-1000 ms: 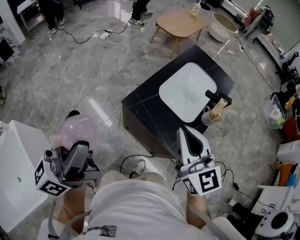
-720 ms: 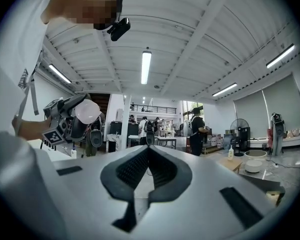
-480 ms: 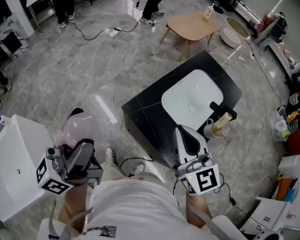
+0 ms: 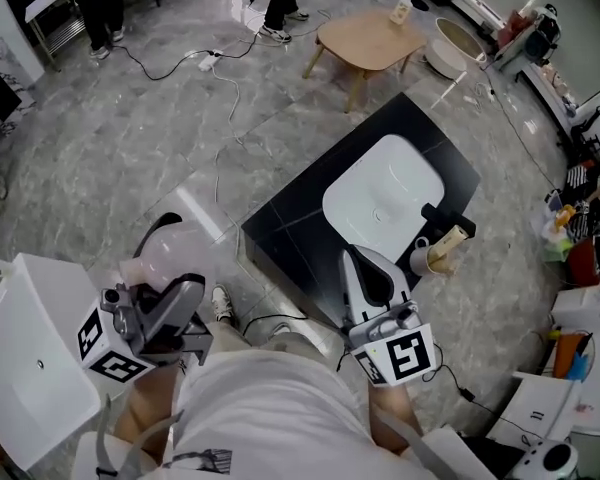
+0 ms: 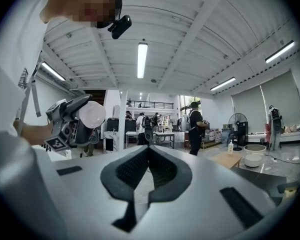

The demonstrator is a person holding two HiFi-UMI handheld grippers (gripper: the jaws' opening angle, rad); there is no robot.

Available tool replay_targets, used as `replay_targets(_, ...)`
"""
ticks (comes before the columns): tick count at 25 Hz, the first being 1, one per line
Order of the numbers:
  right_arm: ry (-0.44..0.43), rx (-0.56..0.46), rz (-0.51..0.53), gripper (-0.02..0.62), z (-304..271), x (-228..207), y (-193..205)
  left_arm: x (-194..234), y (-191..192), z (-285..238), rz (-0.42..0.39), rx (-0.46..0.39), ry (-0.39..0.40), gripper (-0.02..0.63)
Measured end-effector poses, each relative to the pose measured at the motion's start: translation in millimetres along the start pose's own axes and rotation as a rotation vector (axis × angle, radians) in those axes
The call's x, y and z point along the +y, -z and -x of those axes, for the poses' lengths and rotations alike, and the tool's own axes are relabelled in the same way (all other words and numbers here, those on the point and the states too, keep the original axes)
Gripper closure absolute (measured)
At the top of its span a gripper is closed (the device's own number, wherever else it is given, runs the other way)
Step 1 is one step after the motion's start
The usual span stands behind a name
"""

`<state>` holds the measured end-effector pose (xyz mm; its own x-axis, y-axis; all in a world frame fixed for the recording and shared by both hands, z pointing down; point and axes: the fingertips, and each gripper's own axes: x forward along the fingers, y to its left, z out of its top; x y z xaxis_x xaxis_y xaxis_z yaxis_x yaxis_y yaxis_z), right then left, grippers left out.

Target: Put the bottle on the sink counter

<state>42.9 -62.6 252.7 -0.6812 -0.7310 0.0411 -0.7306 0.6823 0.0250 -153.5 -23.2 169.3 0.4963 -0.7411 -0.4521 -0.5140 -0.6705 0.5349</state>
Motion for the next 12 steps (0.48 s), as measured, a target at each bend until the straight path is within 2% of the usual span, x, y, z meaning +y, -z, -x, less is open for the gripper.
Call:
replay_targets(6, 0.005, 0.050, -0.008, 0.584, -24.5, 14.1, 13.2, 39.7, 14.8, -10.6, 0.052, 0.071, 0.015, 0.207)
replay_targets(12, 0.035, 0.126, -0.040, 0.584, -24.6, 7.9, 37.8, 76.2, 64.7, -25.7, 0.092, 0.179, 0.022, 0.207)
